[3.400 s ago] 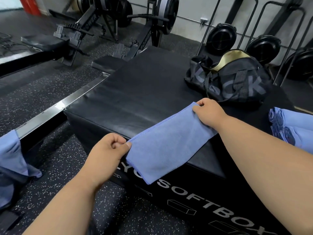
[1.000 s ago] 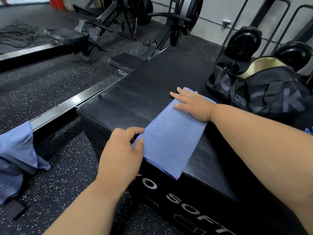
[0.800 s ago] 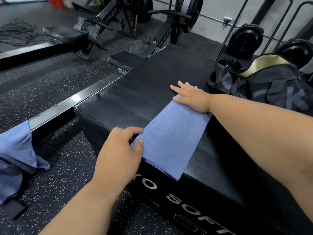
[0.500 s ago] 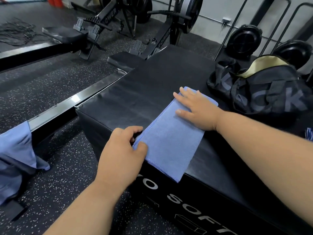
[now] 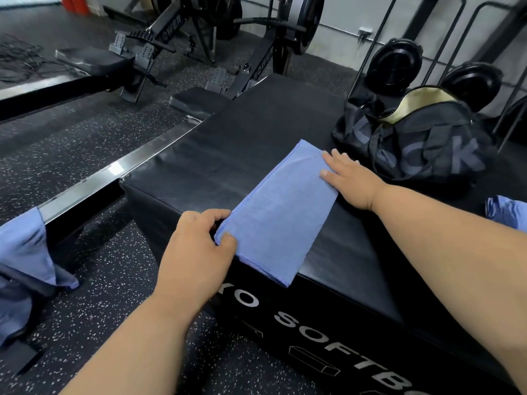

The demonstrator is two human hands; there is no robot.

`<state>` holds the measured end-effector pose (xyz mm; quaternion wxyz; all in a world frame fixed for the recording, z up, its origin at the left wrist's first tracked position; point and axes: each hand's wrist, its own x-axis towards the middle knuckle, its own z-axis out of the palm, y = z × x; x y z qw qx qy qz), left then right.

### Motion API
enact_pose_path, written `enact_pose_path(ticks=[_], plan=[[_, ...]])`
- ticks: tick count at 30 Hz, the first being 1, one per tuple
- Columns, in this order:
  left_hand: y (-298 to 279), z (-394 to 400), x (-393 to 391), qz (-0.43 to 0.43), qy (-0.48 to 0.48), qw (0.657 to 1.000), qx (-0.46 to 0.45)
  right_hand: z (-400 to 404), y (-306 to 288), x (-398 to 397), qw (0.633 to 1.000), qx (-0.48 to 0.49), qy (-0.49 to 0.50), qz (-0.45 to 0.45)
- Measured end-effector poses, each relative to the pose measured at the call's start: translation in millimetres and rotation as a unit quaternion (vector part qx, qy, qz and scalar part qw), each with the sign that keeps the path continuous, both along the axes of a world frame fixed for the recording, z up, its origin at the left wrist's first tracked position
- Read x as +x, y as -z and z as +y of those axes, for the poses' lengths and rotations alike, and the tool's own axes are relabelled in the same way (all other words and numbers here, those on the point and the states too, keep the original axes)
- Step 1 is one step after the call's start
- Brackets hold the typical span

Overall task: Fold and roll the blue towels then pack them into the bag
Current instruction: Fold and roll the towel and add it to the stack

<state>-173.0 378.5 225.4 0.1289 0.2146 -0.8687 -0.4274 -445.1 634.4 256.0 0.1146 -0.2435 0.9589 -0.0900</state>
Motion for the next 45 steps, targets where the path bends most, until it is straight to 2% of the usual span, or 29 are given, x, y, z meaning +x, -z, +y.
enact_pose_path(ticks=[2,4,8,13,18,22,26,28,30,39,42,45], plan=[[-0.6,-0.1,-1.5,0.007,-0.005,1.0,-0.007,1.6,-3.1,7.2,0.999,0.0,0.02,0.047],[-1.9,2.0,-2.2,0.018,-0.017,0.999,-0.022,-3.5,-3.8,23.1,0.997,-0.017,-0.006,0.07],[-2.6,13.1,-6.5,0.054,-0.024,0.995,-0.081,-27.7,2.9,49.1,0.996,-0.011,-0.081,0.033],[7.5,25.7,-11.8,0.05,-0.004,0.987,-0.152,-42.4,-5.4,26.1,0.998,-0.001,-0.069,0.003],[9.7,28.6,-17.7,0.041,-0.026,0.985,-0.164,-49.6,-9.7,-17.8,0.998,0.021,-0.055,-0.023],[7.9,30.7,-22.1,0.028,-0.033,0.986,-0.159,-56.2,-13.2,-29.3,0.995,0.064,-0.07,0.005],[5.3,30.1,-23.9,0.018,-0.026,0.987,-0.157,-49.7,-15.7,11.2,0.994,-0.006,-0.105,0.033],[4.7,28.9,-23.1,0.013,-0.018,0.987,-0.161,-40.2,-12.1,44.1,0.992,-0.035,-0.124,0.006],[4.4,27.6,-21.8,0.009,-0.013,0.986,-0.163,-29.4,-3.5,79.0,0.988,-0.021,-0.154,-0.002],[2.1,26.4,-8.3,-0.013,0.026,0.985,-0.169,-12.7,15.8,192.1,0.976,0.009,-0.206,0.072],[0.4,21.7,-4.6,0.013,0.039,0.989,-0.145,-7.0,23.0,210.2,0.972,-0.003,-0.219,0.09],[1.7,9.2,-1.7,0.057,0.075,0.987,-0.127,-2.4,28.4,218.0,0.969,-0.012,-0.2,0.144]])
